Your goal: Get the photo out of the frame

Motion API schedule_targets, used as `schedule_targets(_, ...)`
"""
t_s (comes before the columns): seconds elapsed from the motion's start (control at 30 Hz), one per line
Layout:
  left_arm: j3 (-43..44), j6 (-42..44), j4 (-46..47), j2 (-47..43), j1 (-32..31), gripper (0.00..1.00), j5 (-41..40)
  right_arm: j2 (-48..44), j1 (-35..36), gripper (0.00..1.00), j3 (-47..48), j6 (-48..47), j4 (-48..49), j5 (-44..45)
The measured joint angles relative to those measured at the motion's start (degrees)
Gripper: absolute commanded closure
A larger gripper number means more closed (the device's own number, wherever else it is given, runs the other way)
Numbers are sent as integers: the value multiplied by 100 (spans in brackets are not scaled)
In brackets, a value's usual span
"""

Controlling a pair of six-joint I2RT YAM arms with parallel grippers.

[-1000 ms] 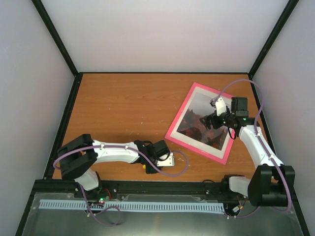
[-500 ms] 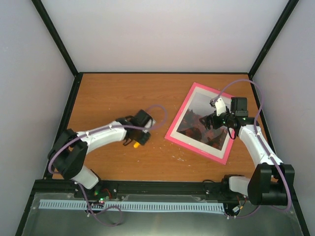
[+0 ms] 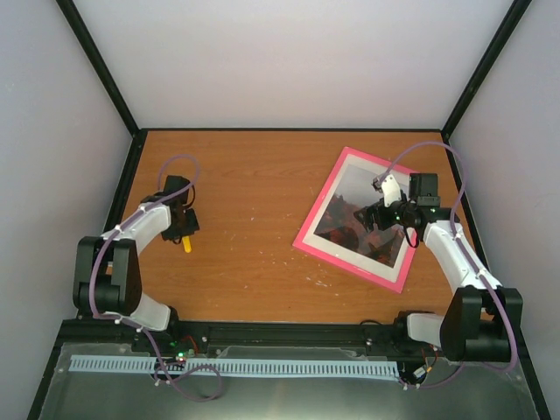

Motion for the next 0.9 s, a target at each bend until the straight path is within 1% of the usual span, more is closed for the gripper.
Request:
schedule_targets(0.1, -31, -151, -33, 76, 76, 86, -98, 68, 0, 0, 0, 0, -15, -11)
schedule_targets(0.2, -31, -179, -17, 234, 162, 76, -87, 83, 0, 0, 0, 0, -33, -24)
schedule_targets(0.23, -31, -186, -13, 306, 212, 75, -81, 83, 0, 0, 0, 0, -33, -28)
schedule_targets(0.57, -98, -177, 68, 472, 516, 73, 28, 151, 0, 0, 7, 0, -35, -44)
schedule_targets(0.6, -101, -177, 70, 476, 522, 70, 35, 164, 0, 0, 7, 0, -35, -46)
schedule_targets(0.67, -101, -160, 70, 476, 527, 53, 46, 179, 0, 0, 7, 0, -35, -48)
schedule_targets(0.7, -101, -133, 63, 474, 527, 50, 39, 179, 0, 0, 7, 0, -37, -48)
schedule_targets(0.8, -92, -129, 9, 424, 538, 45, 79, 179, 0, 0, 11, 0, -35, -55)
schedule_targets(0.9, -13, -107, -116, 164, 535, 45, 190, 181, 0, 0, 26, 0, -44, 0)
